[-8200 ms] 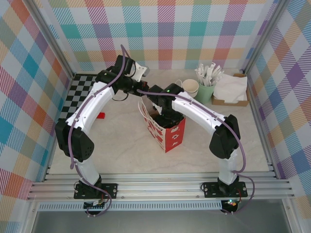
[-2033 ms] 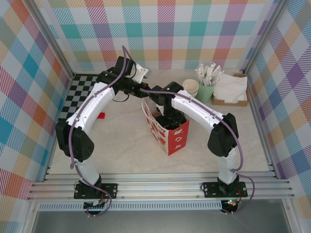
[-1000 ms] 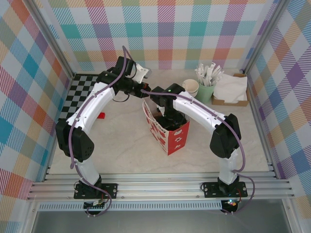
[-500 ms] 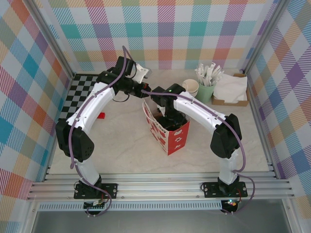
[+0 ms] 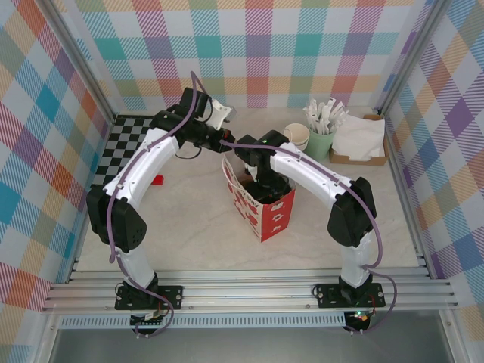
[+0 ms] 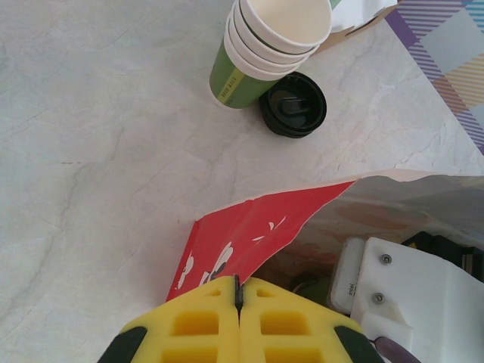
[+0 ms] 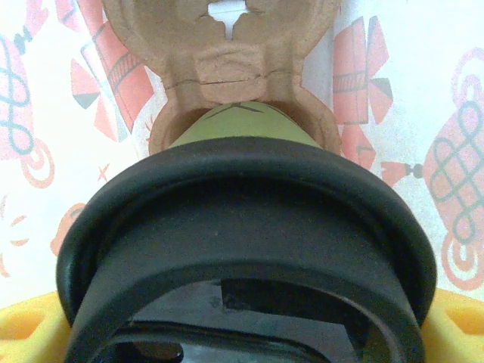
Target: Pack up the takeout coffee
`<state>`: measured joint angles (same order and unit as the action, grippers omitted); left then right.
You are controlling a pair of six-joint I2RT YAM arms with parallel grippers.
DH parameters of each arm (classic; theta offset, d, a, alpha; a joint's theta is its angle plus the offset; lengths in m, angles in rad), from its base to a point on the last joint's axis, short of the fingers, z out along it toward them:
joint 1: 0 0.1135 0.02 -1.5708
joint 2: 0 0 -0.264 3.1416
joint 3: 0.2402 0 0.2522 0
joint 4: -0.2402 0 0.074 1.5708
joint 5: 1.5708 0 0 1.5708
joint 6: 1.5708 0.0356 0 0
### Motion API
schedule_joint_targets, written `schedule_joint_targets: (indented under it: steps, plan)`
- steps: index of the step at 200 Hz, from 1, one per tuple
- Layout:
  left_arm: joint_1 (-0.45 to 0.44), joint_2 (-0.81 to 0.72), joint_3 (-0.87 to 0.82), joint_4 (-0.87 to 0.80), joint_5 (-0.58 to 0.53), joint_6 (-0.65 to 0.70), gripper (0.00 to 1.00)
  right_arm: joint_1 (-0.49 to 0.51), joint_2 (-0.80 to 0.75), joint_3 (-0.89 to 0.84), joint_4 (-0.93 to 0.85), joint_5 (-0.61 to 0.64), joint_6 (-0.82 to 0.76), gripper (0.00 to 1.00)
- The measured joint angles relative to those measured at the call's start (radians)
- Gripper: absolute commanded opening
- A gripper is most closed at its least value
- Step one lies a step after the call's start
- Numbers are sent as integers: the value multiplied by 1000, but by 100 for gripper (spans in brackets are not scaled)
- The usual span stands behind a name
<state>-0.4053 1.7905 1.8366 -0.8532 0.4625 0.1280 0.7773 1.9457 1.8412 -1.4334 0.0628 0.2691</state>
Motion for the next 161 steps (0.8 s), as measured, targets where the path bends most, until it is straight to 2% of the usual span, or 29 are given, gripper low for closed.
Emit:
schedule_joint_targets:
  steps: [161]
  plan:
    - [-19,0,0,19,0,21,0,-5,31,113,-121,-12,12,36]
